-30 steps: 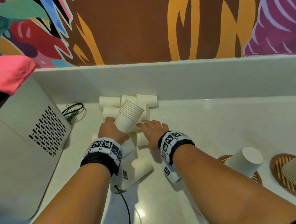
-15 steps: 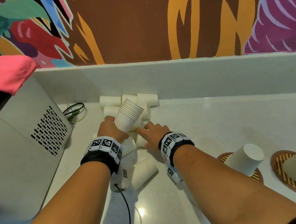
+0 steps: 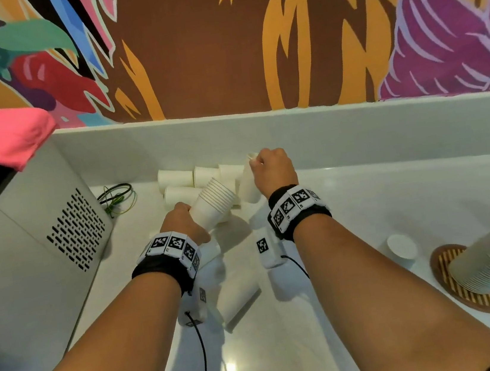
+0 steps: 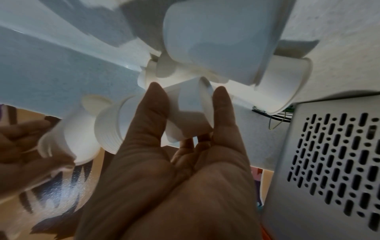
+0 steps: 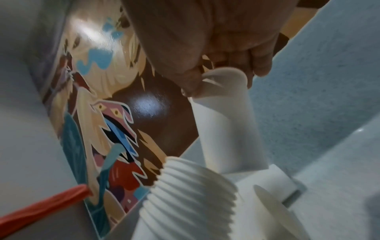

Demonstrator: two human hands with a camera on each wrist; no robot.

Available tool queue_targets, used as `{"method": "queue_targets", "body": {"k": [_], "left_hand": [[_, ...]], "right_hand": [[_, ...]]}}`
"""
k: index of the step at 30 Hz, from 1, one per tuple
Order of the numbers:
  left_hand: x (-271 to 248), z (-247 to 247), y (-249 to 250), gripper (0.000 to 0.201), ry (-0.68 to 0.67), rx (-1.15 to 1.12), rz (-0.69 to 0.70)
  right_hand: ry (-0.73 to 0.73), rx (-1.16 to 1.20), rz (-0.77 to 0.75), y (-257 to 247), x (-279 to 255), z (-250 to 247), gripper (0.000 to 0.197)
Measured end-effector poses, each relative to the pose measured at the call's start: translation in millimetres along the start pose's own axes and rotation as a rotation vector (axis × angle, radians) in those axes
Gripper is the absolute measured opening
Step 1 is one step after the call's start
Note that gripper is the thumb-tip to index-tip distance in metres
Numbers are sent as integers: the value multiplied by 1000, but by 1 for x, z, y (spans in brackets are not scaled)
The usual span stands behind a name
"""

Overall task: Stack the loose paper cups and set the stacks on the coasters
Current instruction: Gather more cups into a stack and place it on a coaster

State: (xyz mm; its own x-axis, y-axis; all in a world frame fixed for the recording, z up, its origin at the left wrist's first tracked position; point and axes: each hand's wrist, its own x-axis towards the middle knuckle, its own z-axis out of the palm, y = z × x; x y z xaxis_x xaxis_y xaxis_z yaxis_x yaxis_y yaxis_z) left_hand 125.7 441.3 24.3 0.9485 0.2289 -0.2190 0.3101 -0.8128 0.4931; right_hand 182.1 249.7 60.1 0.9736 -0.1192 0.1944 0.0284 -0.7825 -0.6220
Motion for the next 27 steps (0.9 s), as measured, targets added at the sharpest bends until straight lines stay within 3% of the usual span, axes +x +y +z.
{"method": "queue_targets", "body": {"k": [5,11,15,18,22,27], "left_hand": [[-3,5,11,68,-13,-23,79],[-10,7,27,68,43,-85,155],[-14,8,27,72,49,-98,182],[-19,7,30,71,79,-99,199],[-27,5,36,69,109,-86,205],[-46,10,52,68,208,-140,108]], "right_hand": [[29,175,-7,-14,-7,-13,28],[-196,257,-7,-10,-31,-4,25],[-396,458,91,-5,-38,-10,64],[-480,460,42,-2,-42,-15,81],[-513,366,-30,5,-50,-29,86],[-472,390,-72,21,-63,-51,76]]}}
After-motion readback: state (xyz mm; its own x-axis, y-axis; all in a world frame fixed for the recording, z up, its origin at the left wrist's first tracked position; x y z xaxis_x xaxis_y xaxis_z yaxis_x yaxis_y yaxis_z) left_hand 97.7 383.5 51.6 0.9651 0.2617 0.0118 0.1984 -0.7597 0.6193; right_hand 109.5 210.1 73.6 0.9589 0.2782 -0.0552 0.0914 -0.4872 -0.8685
